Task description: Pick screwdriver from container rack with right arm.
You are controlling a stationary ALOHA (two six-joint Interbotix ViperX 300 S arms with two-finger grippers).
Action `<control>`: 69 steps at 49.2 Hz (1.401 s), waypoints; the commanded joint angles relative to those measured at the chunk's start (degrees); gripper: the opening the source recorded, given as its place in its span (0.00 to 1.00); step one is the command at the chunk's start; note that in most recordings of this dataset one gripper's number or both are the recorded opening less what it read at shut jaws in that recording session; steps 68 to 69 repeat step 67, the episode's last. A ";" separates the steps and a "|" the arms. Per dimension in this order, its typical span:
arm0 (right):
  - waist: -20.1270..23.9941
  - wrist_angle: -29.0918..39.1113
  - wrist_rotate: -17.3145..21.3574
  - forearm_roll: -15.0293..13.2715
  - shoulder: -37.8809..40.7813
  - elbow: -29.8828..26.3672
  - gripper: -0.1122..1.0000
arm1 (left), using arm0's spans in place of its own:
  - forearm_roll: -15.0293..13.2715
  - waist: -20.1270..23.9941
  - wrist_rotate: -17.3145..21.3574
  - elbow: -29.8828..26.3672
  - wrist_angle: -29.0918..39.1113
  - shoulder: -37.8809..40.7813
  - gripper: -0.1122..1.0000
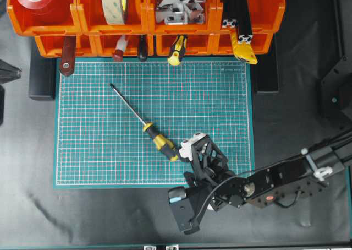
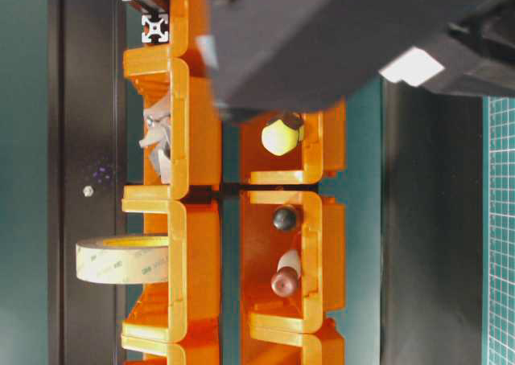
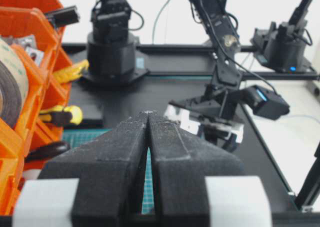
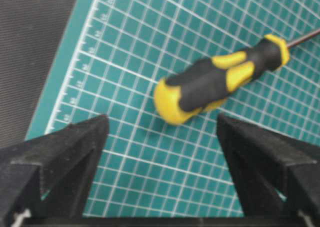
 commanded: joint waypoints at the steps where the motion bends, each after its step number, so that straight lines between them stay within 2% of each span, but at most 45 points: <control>1: 0.09 -0.09 0.97 -0.09 -3.52 -0.09 0.85 | 0.18 -0.09 -0.09 -1.76 -0.26 0.44 0.10; 10: 0.09 1.76 3.78 -0.18 -7.82 0.35 0.85 | 0.18 -0.09 0.00 -1.76 -0.26 0.44 0.10; 25: 0.00 4.92 5.98 -0.18 -15.56 2.29 0.85 | 0.18 -0.09 0.00 -1.76 1.49 0.26 0.10; 44: -1.41 6.24 13.62 -0.88 -25.14 8.61 0.85 | 0.18 0.18 0.00 -2.02 5.54 -0.70 0.10; 69: -4.57 5.27 21.01 -1.85 -38.41 16.79 0.85 | 0.18 0.18 -0.18 -1.76 10.55 -0.79 0.10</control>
